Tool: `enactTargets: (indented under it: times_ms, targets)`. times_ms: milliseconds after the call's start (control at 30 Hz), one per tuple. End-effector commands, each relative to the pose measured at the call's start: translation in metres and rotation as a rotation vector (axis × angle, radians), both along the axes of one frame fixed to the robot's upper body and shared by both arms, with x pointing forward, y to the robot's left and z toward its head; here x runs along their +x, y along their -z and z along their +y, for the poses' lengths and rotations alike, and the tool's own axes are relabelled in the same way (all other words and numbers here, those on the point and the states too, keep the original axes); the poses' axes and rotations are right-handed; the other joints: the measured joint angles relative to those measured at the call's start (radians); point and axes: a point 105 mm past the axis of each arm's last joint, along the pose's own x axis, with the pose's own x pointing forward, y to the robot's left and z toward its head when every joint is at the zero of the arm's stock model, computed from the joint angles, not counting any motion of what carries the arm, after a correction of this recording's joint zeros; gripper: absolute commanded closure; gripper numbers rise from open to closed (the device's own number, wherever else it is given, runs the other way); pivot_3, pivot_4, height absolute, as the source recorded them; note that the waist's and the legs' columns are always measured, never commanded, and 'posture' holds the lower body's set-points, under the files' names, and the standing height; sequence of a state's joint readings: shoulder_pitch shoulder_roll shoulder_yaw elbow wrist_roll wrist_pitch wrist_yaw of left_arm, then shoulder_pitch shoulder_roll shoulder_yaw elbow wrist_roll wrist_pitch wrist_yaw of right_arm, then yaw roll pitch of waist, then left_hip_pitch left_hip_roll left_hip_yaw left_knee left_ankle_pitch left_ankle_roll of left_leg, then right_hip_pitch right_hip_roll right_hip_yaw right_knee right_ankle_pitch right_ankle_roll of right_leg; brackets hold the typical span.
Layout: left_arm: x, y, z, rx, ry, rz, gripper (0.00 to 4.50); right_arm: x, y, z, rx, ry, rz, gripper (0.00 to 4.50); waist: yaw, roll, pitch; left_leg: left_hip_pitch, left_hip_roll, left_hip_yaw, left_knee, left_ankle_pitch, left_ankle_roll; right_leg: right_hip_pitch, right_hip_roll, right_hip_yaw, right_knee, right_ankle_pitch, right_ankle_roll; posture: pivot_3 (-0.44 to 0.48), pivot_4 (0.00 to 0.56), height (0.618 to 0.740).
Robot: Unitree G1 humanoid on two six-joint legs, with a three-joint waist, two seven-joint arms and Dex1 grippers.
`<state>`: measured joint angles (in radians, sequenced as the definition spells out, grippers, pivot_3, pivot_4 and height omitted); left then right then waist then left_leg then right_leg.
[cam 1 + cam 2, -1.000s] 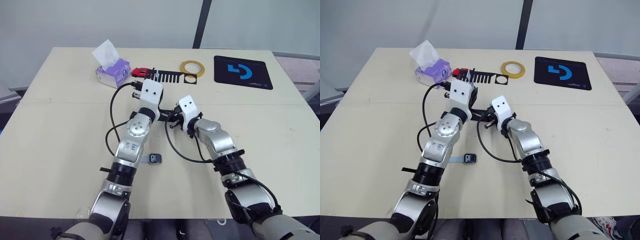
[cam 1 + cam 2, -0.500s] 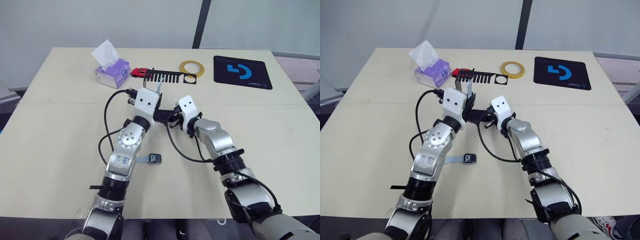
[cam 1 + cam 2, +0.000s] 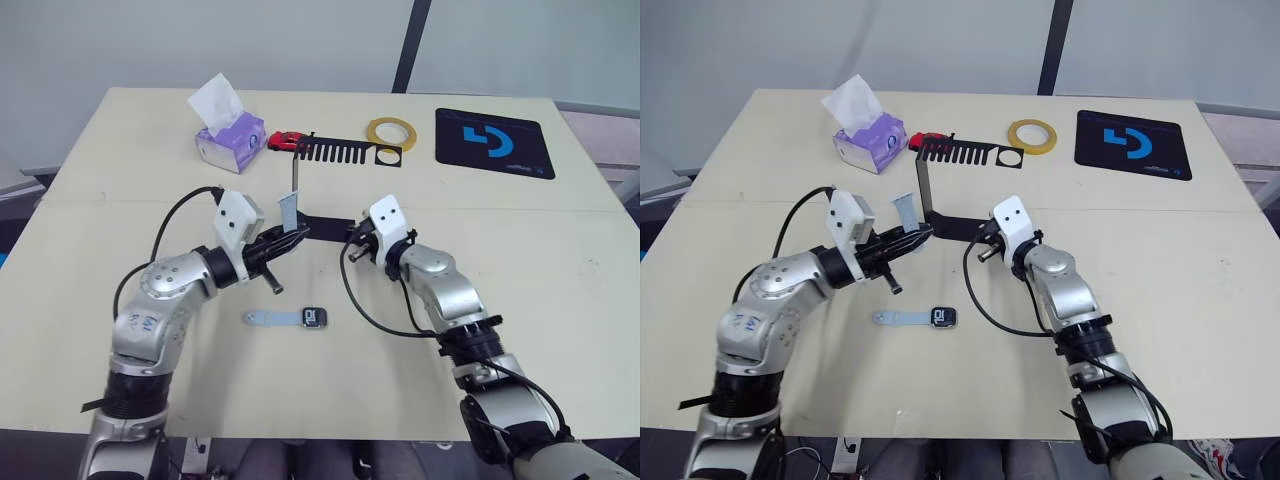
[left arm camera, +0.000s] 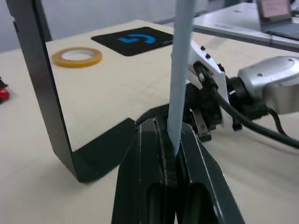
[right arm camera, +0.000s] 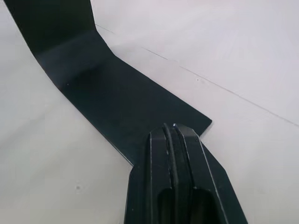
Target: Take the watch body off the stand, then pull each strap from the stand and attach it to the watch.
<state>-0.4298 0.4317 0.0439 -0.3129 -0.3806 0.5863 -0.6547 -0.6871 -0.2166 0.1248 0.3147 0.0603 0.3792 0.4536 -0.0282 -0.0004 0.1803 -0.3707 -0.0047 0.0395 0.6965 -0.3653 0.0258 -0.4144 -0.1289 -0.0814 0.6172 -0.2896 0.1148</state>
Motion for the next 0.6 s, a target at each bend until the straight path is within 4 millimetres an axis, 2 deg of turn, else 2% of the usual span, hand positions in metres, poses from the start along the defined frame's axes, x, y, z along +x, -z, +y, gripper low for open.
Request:
enactTargets:
  times_ms: [33,67,133,267,333,467,600]
  targets:
    - [-0.021,-0.015,-0.002,0.020,0.228,0.026,4.50,-0.043,-0.057,-0.005,0.091,-0.146,-0.159,3.85,0.002,0.001,0.001,0.000,0.000,0.000,0.000,0.000,0.000,0.000,0.000,-0.001,0.000,0.000,0.000,0.000,0.150,0.738]
    - [-0.026,-0.016,-0.003,0.017,0.283,0.050,4.50,-0.064,-0.062,-0.011,0.116,-0.211,-0.153,3.64,0.004,0.001,0.002,-0.002,0.000,-0.003,0.000,0.000,0.000,0.000,0.001,-0.004,-0.002,0.000,0.000,0.000,0.150,0.738]
    - [-0.033,-0.018,-0.005,0.013,0.367,0.090,4.50,-0.098,-0.067,-0.019,0.133,-0.307,-0.121,2.90,0.018,0.004,0.003,-0.003,0.000,-0.006,-0.003,0.000,0.000,0.001,0.003,-0.010,-0.005,0.000,0.000,0.000,0.150,0.738]
    - [-0.045,-0.022,-0.010,0.008,0.513,0.145,4.50,-0.152,-0.075,-0.040,0.168,-0.437,-0.030,0.88,0.030,0.004,0.004,-0.002,0.000,-0.004,-0.004,0.000,0.001,0.005,0.005,-0.020,-0.010,0.000,0.001,0.000,0.150,0.738]
    - [-0.050,-0.023,-0.016,0.007,0.574,0.155,4.50,-0.168,-0.085,-0.048,0.232,-0.459,-0.003,0.03,0.035,0.004,0.006,-0.001,0.000,-0.004,-0.004,0.000,0.001,0.006,0.005,-0.021,-0.011,0.000,0.001,0.000,0.150,0.738]
    - [-0.053,-0.025,-0.032,-0.016,0.654,0.160,4.50,-0.185,-0.102,-0.041,0.379,-0.526,0.030,0.03,0.029,0.004,0.006,0.002,0.001,-0.003,-0.003,0.002,0.003,0.009,0.000,-0.021,-0.011,0.001,0.001,0.000,0.150,0.738]
    - [-0.047,-0.026,-0.063,-0.069,0.697,0.151,4.50,-0.184,-0.113,-0.024,0.527,-0.543,0.058,0.03,0.032,0.003,0.006,0.003,0.000,-0.004,-0.003,0.003,0.003,0.010,-0.002,-0.021,-0.012,0.001,0.001,0.000,0.150,0.738]
